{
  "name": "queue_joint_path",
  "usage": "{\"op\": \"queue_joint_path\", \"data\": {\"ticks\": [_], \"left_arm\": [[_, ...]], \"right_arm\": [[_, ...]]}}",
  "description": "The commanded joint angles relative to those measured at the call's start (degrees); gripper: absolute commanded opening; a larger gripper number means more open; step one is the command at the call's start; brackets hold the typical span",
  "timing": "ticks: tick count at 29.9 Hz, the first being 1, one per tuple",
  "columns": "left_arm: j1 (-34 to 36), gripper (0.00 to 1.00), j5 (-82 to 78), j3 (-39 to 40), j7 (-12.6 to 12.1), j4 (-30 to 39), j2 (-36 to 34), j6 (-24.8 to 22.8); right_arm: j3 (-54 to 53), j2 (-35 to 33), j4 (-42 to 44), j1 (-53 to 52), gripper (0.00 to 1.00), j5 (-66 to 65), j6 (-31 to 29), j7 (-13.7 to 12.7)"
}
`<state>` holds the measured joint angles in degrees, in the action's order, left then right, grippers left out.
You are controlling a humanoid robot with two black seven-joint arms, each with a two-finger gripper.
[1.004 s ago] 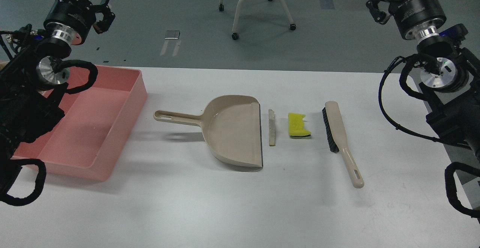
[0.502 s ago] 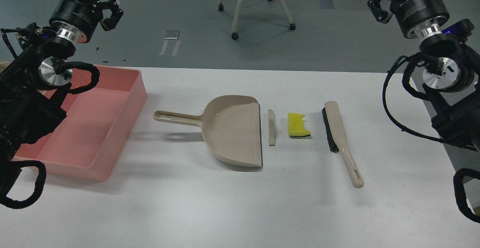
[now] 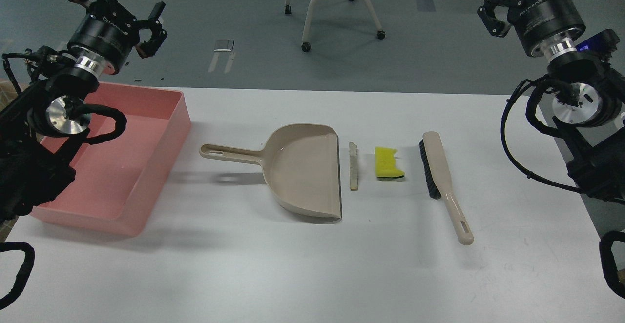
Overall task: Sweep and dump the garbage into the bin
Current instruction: 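Reach the left gripper down to the beige dustpan handle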
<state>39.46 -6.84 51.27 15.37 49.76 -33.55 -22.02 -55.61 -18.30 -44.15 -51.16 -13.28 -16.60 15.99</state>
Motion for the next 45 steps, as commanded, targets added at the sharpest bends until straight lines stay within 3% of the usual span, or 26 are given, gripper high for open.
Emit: {"op": "queue_joint_path", "data": {"ticks": [1, 5, 9, 14, 18, 21, 30, 45], "left_arm": [[-6.4, 0.98, -0.8, -0.3, -0.5, 10.8, -4.8, 1.4], [-9.9, 0.98, -1.1, -1.2, -2.2, 20.1, -9.9, 3.1], [-15.2, 0.98, -1.8, -1.8, -1.7, 29.5, -15.7, 4.9], [-22.0, 0.98, -6.3, -0.8, -0.9, 37.7, -16.3, 6.5], [-26.5, 0.86, -21.3, -1.4, -0.5, 42.6, -14.6, 11.8], [-30.5, 0.84, -32.2, -1.7, -0.8, 44.4, -12.0, 14.5], [-36.5, 0.84, -40.4, -3.8, -1.8, 43.8, -5.5, 17.9], [-32.4, 0.84, -40.7, -4.7, -1.0, 26.5, 3.5, 19.6]], "right_arm": [[0.0, 0.0, 0.0, 0.0, 1.00, 0.0, 0.0, 0.0], [-0.1, 0.0, 0.0, 0.0, 1.00, 0.0, 0.0, 0.0], [-0.1, 0.0, 0.1, 0.0, 1.00, 0.0, 0.0, 0.0], [-0.2, 0.0, 0.2, 0.0, 1.00, 0.0, 0.0, 0.0], [-0.2, -0.2, 0.2, 0.0, 1.00, 0.0, 0.0, 0.0], [-0.2, -1.3, 0.1, 0.1, 1.00, 0.1, 0.0, 0.0], [-0.4, -2.4, 0.1, 0.6, 1.00, 0.2, 0.0, 0.0], [-0.4, -2.4, 0.1, 1.1, 1.00, 0.2, 0.1, 0.0]]}}
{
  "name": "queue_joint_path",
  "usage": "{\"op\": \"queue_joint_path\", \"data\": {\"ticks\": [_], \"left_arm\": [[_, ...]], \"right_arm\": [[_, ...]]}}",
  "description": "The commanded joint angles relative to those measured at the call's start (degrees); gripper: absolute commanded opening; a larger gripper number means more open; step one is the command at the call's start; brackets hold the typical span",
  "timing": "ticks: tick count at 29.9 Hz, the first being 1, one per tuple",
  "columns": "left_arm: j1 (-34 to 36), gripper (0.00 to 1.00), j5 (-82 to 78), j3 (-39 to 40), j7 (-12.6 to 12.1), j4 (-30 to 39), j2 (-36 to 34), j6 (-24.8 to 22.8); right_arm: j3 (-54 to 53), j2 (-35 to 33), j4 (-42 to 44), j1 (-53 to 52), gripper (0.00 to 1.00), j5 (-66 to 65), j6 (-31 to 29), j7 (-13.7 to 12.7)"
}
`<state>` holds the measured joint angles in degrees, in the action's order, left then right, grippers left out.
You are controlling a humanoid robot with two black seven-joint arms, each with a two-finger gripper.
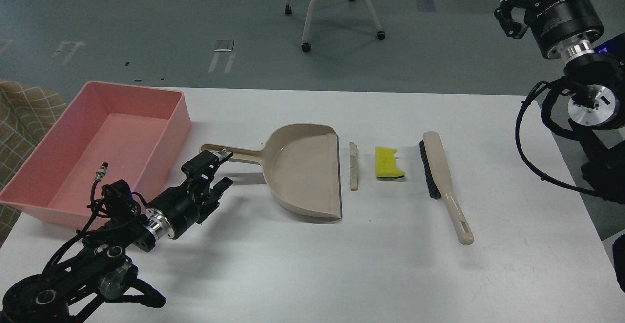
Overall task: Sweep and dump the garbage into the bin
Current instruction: 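Reach the left gripper down to the beige dustpan handle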
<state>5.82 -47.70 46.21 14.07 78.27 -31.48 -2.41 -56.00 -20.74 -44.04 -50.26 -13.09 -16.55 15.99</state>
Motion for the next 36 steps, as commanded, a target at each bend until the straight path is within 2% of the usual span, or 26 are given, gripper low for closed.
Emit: {"op": "queue_joint_path", "data": {"ticks": [1, 15, 25, 32, 36], "left_arm": [[2.1, 0.84, 0.2, 0.4, 0.2, -2.4, 2.5, 0.3], [8.0, 0.84, 0.0, -0.2, 0.5, -11.8, 5.9, 0.7], [8.3, 0.84, -0.1, -0.3, 0.5, -12.0, 6.5, 0.7], [9.0, 0.83, 0.1, -3.2, 0.7, -12.0, 9.2, 1.2], [9.2, 0.83, 0.1, -3.1, 1.5, -12.3, 9.0, 1.1]], "right_arm": [[0.0, 0.0, 0.0, 0.3, 1.00, 0.0, 0.0, 0.0], [-0.2, 0.0, 0.0, 0.3, 1.00, 0.0, 0.0, 0.0], [-0.2, 0.0, 0.1, 0.3, 1.00, 0.0, 0.0, 0.0], [-0.2, -0.1, 0.2, 0.3, 1.00, 0.0, 0.0, 0.0], [-0.2, -0.4, 0.1, 0.4, 1.00, 0.0, 0.0, 0.0]]}}
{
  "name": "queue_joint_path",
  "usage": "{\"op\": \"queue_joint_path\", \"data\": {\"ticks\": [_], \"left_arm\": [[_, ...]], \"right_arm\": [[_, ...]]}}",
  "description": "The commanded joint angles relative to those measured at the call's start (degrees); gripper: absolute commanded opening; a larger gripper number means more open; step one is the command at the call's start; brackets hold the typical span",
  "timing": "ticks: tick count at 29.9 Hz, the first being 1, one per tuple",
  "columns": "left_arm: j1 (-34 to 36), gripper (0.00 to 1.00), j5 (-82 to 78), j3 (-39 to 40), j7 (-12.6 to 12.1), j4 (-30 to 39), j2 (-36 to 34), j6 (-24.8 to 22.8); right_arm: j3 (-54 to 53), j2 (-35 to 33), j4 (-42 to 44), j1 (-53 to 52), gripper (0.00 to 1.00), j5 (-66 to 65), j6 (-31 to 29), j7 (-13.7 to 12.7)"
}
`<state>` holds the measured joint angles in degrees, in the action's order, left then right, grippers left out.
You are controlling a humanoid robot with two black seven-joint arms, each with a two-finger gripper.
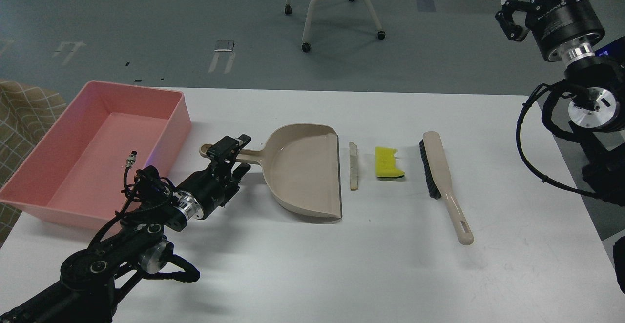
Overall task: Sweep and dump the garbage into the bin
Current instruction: 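Reach the left gripper down to the beige dustpan handle, then grasp the dustpan handle with the left gripper and tilt it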
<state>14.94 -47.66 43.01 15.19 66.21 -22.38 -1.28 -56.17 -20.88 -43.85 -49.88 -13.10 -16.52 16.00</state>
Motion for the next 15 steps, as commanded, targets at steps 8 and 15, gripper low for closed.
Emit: {"op": "queue_joint_path", "data": {"ticks": [8, 15], "left_arm": [[0.3, 0.79, 0.0, 0.1, 2.0, -1.6, -0.1, 0.1], [0.7, 0.66, 0.0, 0.0, 2.7, -2.1, -0.3, 0.1]], "right_arm": [[0.0, -0.2, -0.1, 0.1, 1.00, 0.0, -0.1, 0.0], [0.0, -0.2, -0.1, 0.1, 1.00, 0.0, -0.1, 0.0]]}}
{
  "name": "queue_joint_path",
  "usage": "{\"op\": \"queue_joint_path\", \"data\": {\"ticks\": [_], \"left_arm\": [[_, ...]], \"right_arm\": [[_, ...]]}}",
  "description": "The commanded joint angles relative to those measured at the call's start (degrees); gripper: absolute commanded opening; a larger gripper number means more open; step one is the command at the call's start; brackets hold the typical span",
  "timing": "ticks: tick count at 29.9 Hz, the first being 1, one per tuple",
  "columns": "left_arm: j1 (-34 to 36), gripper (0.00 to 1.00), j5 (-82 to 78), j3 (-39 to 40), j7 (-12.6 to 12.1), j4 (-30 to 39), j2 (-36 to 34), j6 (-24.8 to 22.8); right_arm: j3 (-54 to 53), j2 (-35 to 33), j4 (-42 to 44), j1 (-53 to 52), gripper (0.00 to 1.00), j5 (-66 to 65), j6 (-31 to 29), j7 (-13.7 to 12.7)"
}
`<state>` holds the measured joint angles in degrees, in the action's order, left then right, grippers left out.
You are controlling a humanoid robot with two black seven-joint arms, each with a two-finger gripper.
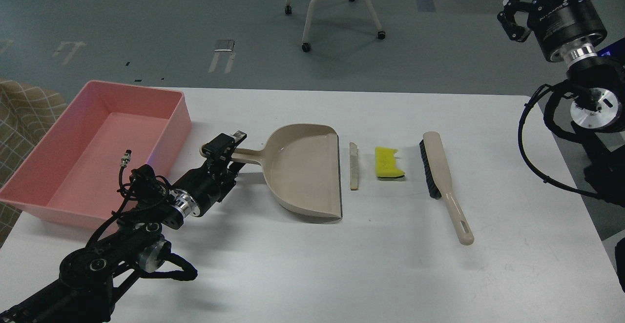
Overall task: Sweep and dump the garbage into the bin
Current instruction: 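Grasp the dustpan handle with the left gripper and tilt it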
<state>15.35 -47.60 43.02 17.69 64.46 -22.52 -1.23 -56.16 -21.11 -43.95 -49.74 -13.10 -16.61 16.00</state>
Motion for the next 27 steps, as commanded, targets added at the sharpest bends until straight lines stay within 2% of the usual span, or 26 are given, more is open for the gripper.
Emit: {"op": "queue_joint_path", "data": {"ticks": [1, 9, 13, 16, 20, 27], "left_arm": [[0.6, 0.65, 0.0, 0.0, 0.1, -0.5, -0.2, 0.0], [0.7, 0.58, 0.0, -0.1, 0.4, -1.0, -0.2, -0.1], [0.7, 0.57, 0.0, 0.0, 0.6, -1.8, -0.2, -0.1], [0.6, 0.57, 0.0, 0.0, 2.0, -3.6, 0.0, -0.1], [0.6, 0.58, 0.3, 0.1, 2.4, -4.2, 0.1, -0.2], [1.3, 0.67, 0.8, 0.4, 2.6, -5.0, 0.5, -0.2]], "right_arm": [[0.0, 0.0, 0.0, 0.0, 1.00, 0.0, 0.0, 0.0], [0.1, -0.1, 0.0, 0.0, 1.00, 0.0, 0.0, 0.0], [0.1, 0.0, 0.0, 0.0, 1.00, 0.0, 0.0, 0.0], [0.1, 0.1, 0.0, -0.1, 1.00, 0.0, 0.0, 0.0], [0.1, 0.2, 0.0, -0.1, 1.00, 0.0, 0.0, 0.0], [0.1, 0.0, 0.0, 0.2, 1.00, 0.0, 0.0, 0.0]]}}
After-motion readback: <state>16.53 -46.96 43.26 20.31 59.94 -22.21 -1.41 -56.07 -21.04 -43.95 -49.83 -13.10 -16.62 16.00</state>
